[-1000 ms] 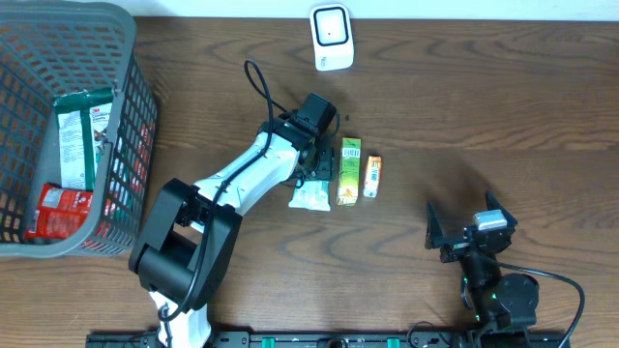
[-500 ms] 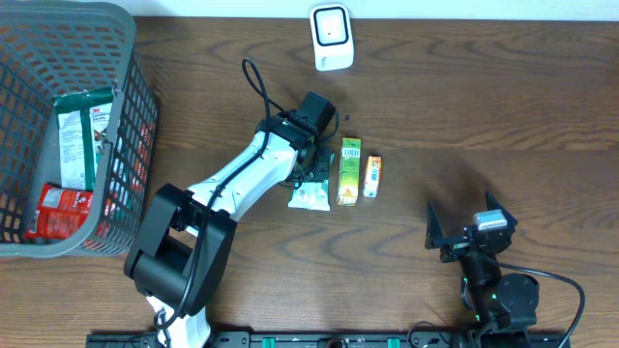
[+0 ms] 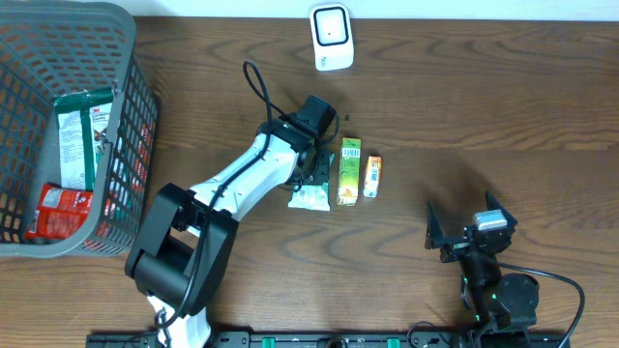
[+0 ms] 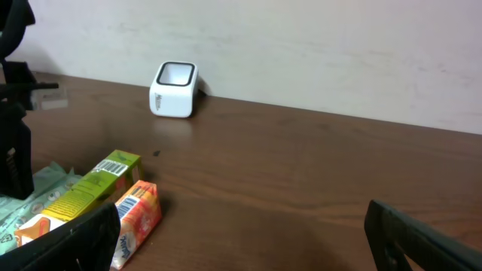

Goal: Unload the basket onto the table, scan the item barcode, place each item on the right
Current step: 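Carry the wipe pack out and set it left of the green box, then release the pack and reach the left gripper back into the basket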

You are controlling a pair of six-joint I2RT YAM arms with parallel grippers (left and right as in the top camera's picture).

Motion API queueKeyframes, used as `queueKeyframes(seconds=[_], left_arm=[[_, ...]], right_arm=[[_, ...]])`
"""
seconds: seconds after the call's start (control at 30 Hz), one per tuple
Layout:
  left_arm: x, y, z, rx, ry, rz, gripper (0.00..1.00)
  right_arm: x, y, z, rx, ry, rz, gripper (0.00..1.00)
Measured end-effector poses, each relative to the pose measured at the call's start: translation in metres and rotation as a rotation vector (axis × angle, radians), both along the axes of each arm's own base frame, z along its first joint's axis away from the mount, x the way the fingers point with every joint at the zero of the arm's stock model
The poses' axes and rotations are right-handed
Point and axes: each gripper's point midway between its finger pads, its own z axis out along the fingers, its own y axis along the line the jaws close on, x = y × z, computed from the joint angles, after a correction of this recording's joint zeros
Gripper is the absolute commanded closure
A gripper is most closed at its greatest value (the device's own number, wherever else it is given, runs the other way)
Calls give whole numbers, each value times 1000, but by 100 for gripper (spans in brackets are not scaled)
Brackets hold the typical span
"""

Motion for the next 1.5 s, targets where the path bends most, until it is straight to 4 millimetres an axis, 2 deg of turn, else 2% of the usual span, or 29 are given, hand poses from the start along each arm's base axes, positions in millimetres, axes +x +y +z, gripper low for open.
queueKeyframes(seconds=[0.13,0.37,0.47,0.57,0.67,0.73,0.83,0.9,1.0,1.1,1.17,1.2,1.27,1.37,1.5], left_arm=[[-7,-5,-6,6,9,-20,71],[-8,-12,-6,-1,-2,-37,55],[-6,-8,-5,12,-6,-34,49],[2,-1,4,42,-26,-18,43],[15,7,31,55,-83,5,41],[27,13,62,45,-150,29,40],[43,30,121,21,-267,87,40],[53,51,163,5,-354,148,39],[63,99,220,-8,-479,271,39],[64,157,259,0,-571,416,39],[57,208,277,23,-611,546,36],[55,223,280,32,-619,587,35],[45,267,287,68,-630,703,30],[26,327,284,124,-609,872,30],[0,384,269,167,-539,1071,27]], right_arm=[[0,0,0,0,0,0,1],[0,0,0,0,0,0,1],[0,0,0,0,0,0,1],[0,0,0,0,0,0,1],[0,0,0,0,0,0,1],[0,0,0,0,0,0,1],[0,0,0,0,0,0,1],[0,0,0,0,0,0,1],[0,0,0,0,0,0,1],[0,0,0,0,0,0,1],[0,0,0,0,0,0,1],[0,0,0,0,0,0,1],[0,0,0,0,0,0,1],[0,0,0,0,0,0,1],[0,0,0,0,0,0,1]])
